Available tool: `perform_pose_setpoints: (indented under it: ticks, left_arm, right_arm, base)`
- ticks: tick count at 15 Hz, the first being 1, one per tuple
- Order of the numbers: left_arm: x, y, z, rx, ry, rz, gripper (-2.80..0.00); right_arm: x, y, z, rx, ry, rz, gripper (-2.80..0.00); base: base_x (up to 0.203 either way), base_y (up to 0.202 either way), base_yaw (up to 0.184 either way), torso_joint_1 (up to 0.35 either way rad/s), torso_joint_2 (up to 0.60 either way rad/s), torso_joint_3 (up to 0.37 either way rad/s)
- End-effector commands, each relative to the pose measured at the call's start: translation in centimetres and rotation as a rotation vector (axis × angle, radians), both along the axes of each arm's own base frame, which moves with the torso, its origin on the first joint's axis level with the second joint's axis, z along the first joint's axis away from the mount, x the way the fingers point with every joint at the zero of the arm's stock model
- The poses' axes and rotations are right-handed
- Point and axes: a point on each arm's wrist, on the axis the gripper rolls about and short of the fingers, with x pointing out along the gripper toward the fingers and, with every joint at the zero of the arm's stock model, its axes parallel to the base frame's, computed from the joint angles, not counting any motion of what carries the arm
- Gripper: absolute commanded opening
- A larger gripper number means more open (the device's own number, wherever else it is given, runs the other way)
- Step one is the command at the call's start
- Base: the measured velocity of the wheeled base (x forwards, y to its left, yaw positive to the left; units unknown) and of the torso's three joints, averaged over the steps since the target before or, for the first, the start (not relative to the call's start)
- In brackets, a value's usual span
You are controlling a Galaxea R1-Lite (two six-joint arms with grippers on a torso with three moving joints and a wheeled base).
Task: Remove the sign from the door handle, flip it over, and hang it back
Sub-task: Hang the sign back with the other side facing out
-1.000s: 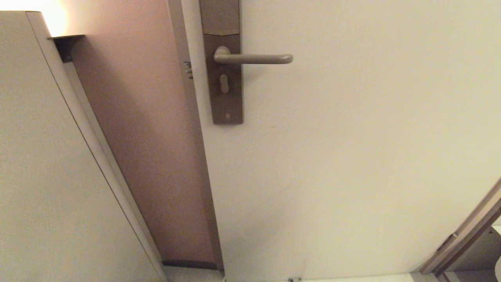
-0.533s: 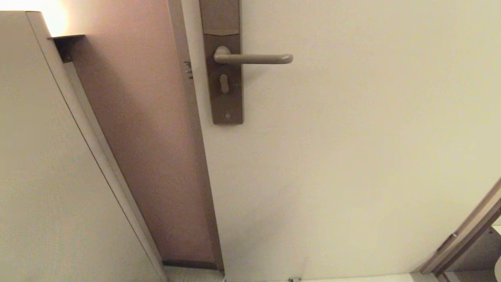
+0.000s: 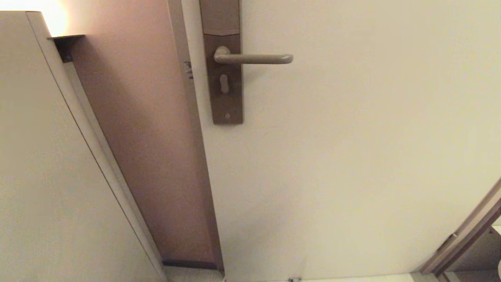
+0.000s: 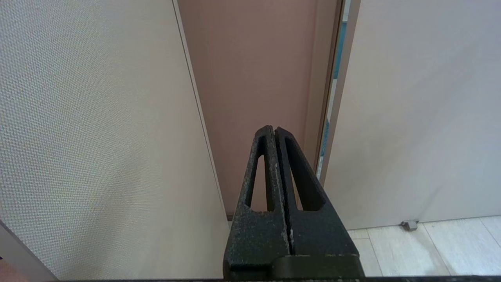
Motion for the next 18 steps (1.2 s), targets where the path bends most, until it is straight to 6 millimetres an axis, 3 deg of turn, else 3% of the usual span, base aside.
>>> perform_pose_setpoints:
  ticks: [1,9,14,18]
  left_arm:
    - [0.0,0.0,0.0,0.000,0.001,0.000,-2.80]
    - [0.0,0.0,0.0,0.000,0.001,0.000,-2.80]
    - [0.0,0.0,0.0,0.000,0.001,0.000,-2.80]
    - [0.0,0.0,0.0,0.000,0.001,0.000,-2.80]
  right_arm:
    - [-0.1,0.0,0.4,0.000,-0.016,0.010,-2.80]
    - [-1.6,0.3,4.6,0.000,-0.023,0.117,-2.80]
    - [-0.1,0.3,7.8,0.004,0.041,0.127,-2.80]
    - [2.2,0.4,10.8,0.015,0.113,0.168,-2.80]
  base:
    - [0.000,0.000,0.000,0.000,0.00,0.000]
    - [0.000,0.000,0.000,0.000,0.00,0.000]
    - [0.000,0.000,0.000,0.000,0.00,0.000]
    - [0.000,0.000,0.000,0.000,0.00,0.000]
